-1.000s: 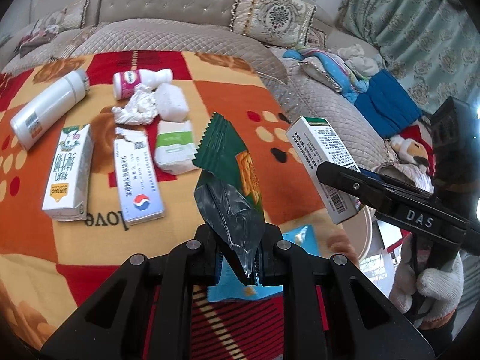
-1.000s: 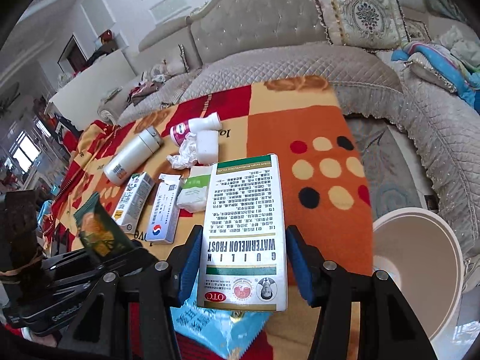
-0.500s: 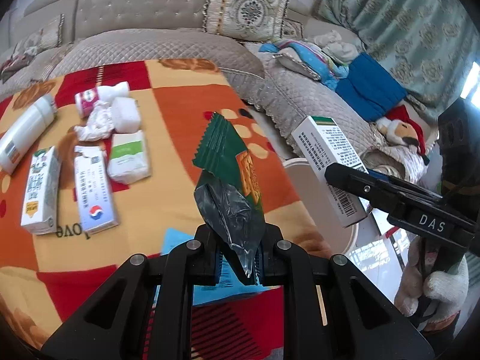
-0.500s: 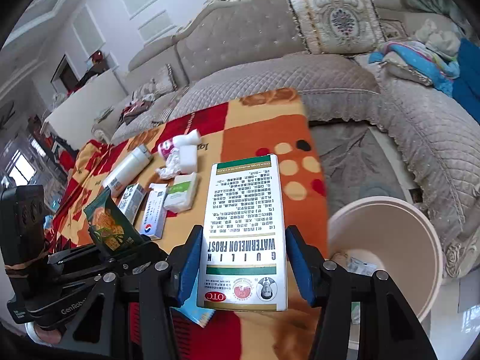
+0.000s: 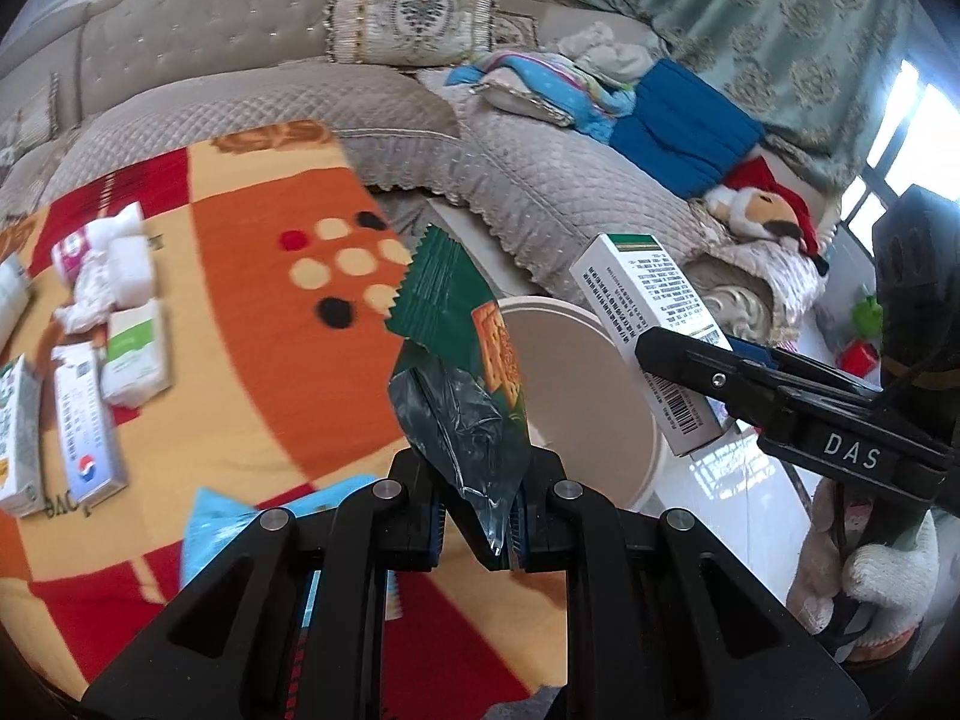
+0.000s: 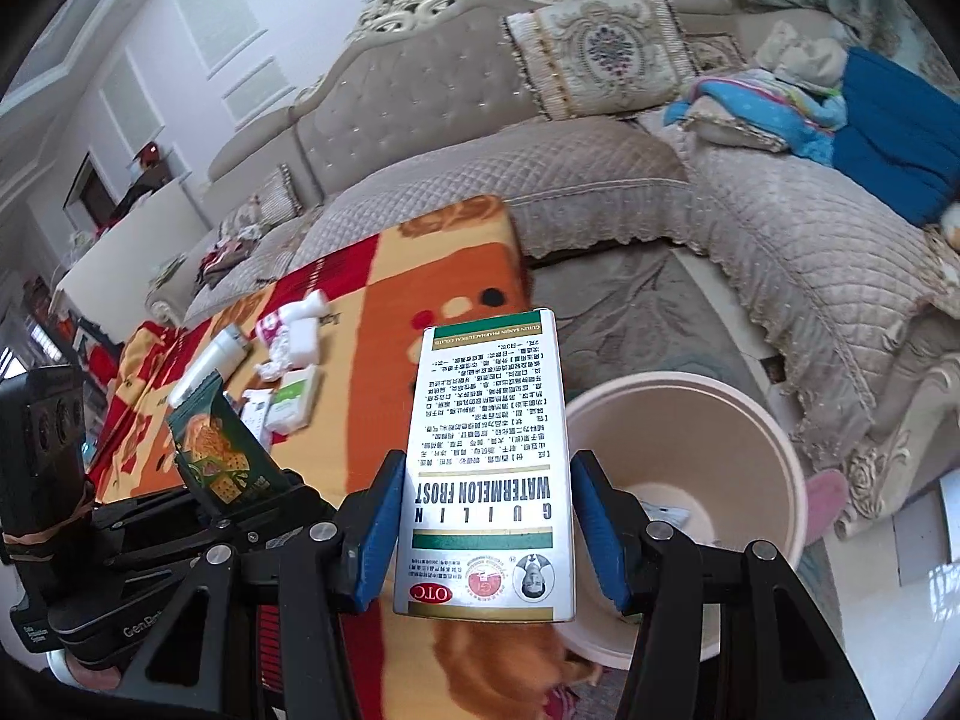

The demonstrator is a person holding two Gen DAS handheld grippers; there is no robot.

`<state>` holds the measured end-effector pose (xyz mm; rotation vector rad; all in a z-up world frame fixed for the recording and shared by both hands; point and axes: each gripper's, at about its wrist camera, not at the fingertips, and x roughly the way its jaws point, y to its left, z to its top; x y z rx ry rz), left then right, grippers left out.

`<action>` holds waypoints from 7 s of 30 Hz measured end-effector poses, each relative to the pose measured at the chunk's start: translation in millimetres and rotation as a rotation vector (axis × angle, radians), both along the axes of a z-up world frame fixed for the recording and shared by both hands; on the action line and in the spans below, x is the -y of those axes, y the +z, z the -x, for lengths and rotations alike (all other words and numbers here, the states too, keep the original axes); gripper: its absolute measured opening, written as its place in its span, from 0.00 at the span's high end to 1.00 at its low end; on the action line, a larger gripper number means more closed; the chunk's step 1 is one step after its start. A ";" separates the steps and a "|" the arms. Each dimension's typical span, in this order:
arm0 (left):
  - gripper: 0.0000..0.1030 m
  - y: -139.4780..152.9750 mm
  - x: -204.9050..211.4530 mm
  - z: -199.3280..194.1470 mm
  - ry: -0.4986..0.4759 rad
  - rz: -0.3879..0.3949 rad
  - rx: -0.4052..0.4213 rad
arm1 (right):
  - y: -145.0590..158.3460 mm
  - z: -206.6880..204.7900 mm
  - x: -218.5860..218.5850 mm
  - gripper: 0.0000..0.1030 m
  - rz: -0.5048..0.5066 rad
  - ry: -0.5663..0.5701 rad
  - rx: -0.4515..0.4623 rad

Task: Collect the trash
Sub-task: 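Carry wrapper and box over the white bin and open both tools, then move the left tool to the blue snack bag and grasp it, then grasp the white-green tissue pack with the right tool while the left tool holds the blue bag, then carry blue bag and tissue pack over the white bin and open both tools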

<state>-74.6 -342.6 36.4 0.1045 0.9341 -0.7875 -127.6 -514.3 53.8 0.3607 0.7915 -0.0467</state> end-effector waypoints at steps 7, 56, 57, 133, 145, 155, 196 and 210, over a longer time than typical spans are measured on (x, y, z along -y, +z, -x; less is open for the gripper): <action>0.86 -9.7 38.9 7.0 -0.062 -0.018 -0.021 | -12.8 18.7 34.1 0.48 -0.013 -0.066 -0.028; 0.53 -34.3 52.2 8.0 -0.079 -0.015 -0.113 | -77.5 9.1 57.8 0.38 -0.115 -0.130 -0.193; 0.53 -34.9 48.5 9.9 -0.080 -0.019 -0.112 | -74.5 8.7 52.9 0.38 -0.109 -0.120 -0.189; 0.49 -65.1 -163.2 -61.7 -0.034 -0.168 -0.052 | -62.1 -83.5 -102.2 0.31 -0.056 0.192 -0.196; 0.49 -67.6 -245.3 -49.9 0.265 -0.104 -0.090 | -76.2 -187.4 -201.9 0.38 0.016 0.323 -0.192; 0.40 -73.3 -247.9 -50.0 0.280 -0.077 -0.094 | -95.9 -245.3 -235.3 0.49 0.112 0.309 -0.258; 0.54 -44.8 -167.6 -24.3 0.252 -0.061 -0.023 | -39.3 -74.0 -144.8 0.57 0.114 0.278 -0.070; 0.54 -27.6 -91.9 -13.9 0.147 -0.057 0.025 | -37.3 -32.8 -72.4 0.57 0.078 0.136 -0.062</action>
